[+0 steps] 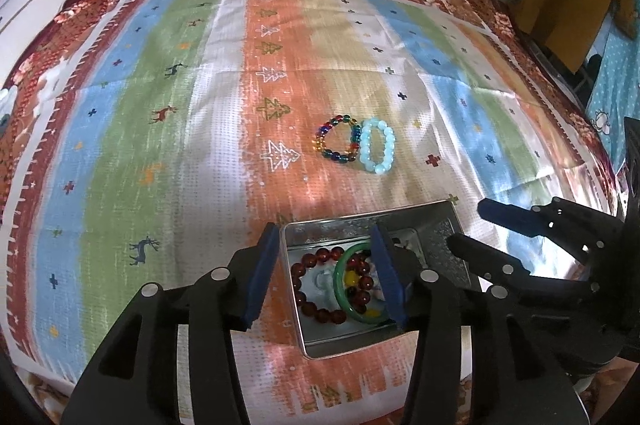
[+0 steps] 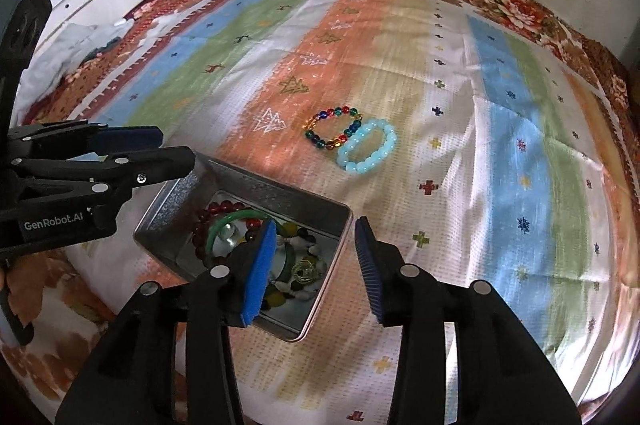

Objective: Organize jewelry
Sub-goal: 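Open both tools to drop the ring and charm into the tin, then move both open tools toward the multicolour and light-blue bead bracelets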

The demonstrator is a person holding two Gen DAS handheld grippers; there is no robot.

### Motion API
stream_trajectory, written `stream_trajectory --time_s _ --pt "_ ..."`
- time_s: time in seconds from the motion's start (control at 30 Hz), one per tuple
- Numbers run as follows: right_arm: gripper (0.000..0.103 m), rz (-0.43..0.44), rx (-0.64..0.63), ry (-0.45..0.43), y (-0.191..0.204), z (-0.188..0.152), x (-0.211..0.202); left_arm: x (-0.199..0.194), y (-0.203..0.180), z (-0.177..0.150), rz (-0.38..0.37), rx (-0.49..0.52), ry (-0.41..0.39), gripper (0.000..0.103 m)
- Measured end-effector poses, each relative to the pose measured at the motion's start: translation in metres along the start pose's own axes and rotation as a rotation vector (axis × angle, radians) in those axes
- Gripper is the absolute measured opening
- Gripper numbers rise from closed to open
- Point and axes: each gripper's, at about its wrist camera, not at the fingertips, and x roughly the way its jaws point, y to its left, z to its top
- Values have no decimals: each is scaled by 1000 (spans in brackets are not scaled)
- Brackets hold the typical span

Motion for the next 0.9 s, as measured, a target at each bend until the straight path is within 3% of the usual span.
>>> stream_trajectory --time_s 0.6,0.9 --pt "58 -16 139 -36 -36 12 -1 6 17 19 52 -55 -41 84" --pt "65 -43 166 -54 -48 22 5 21 16 33 81 -26 -24 87"
